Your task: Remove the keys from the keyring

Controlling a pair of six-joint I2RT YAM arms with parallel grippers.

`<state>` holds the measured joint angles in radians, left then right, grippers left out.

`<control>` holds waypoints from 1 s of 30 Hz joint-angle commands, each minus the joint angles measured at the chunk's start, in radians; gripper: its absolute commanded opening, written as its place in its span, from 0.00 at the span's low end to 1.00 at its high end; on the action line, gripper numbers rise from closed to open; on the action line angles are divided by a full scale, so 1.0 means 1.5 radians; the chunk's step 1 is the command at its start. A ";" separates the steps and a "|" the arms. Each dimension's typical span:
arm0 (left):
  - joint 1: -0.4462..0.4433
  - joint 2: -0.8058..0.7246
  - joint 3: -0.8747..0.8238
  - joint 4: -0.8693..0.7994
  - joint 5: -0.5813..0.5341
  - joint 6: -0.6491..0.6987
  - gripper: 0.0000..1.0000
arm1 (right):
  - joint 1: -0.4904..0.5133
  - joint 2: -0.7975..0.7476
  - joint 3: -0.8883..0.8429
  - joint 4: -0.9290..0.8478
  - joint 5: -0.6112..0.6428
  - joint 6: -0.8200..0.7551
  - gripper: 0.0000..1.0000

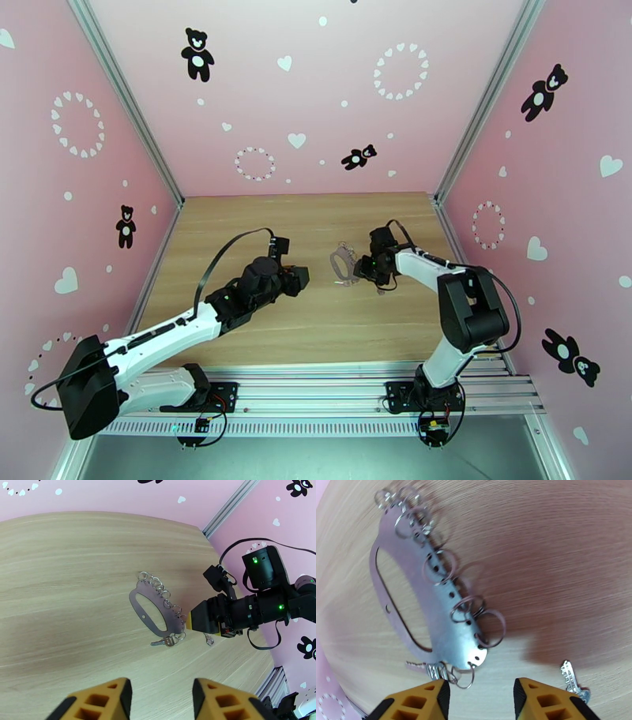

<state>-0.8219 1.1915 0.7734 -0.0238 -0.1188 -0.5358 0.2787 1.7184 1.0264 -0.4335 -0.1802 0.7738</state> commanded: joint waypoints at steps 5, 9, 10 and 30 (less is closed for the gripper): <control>0.015 -0.034 -0.015 -0.025 -0.023 0.005 0.50 | 0.032 -0.001 -0.022 0.031 0.059 0.147 0.39; 0.020 -0.042 -0.020 -0.029 -0.023 0.003 0.51 | 0.043 0.005 -0.027 0.034 0.060 0.174 0.37; 0.021 -0.043 -0.021 -0.029 -0.022 0.004 0.51 | 0.044 0.006 -0.028 0.037 0.058 0.178 0.36; 0.026 -0.068 -0.033 -0.046 -0.025 0.005 0.54 | 0.062 0.052 -0.021 0.057 0.065 0.235 0.15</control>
<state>-0.7921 1.1133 0.7399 -0.0711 -0.1394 -0.5354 0.3637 1.7683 0.9962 -0.3485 -0.1005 1.1145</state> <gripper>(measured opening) 0.534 0.163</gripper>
